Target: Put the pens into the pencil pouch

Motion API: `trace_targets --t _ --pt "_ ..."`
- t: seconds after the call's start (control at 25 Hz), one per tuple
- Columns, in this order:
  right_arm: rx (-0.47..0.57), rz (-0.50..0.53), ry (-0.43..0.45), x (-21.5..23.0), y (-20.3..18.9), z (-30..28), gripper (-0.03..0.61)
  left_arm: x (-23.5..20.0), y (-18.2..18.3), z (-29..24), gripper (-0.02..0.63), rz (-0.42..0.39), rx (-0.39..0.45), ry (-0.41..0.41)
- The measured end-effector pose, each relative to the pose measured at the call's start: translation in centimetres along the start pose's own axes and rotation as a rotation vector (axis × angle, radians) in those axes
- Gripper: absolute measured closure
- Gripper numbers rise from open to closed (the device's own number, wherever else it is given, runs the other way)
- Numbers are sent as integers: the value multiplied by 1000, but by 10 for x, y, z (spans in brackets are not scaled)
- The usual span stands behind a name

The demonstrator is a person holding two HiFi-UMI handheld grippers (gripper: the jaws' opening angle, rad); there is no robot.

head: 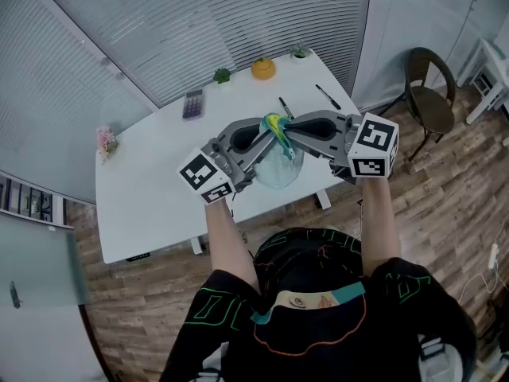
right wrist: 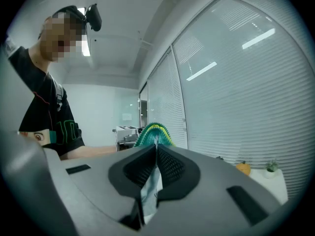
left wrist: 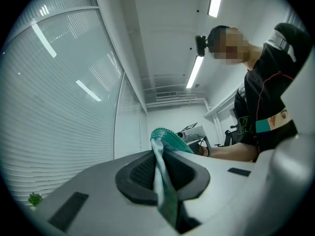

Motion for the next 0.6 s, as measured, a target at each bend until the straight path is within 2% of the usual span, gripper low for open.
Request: trace_targets --t 0.12,0.28,0.6 --pt "27 -53 33 9 -3 3 565 -4 -3 -1 564 6 24 -3" --pt "29 -54 35 9 -5 4 566 -3 -5 8 555 16 45 8" --pt "29 -51 28 21 -11 13 568 -8 -13 13 588 28 70 18"
Point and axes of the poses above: the fingertips, and each gripper's own axes: z backward along the fingers, x to its right, y out of its top, the point moved 10 cm from there along z, backward along the fingers, and after that the axes turned 11 degrees about -y, right-handed, at the moved point
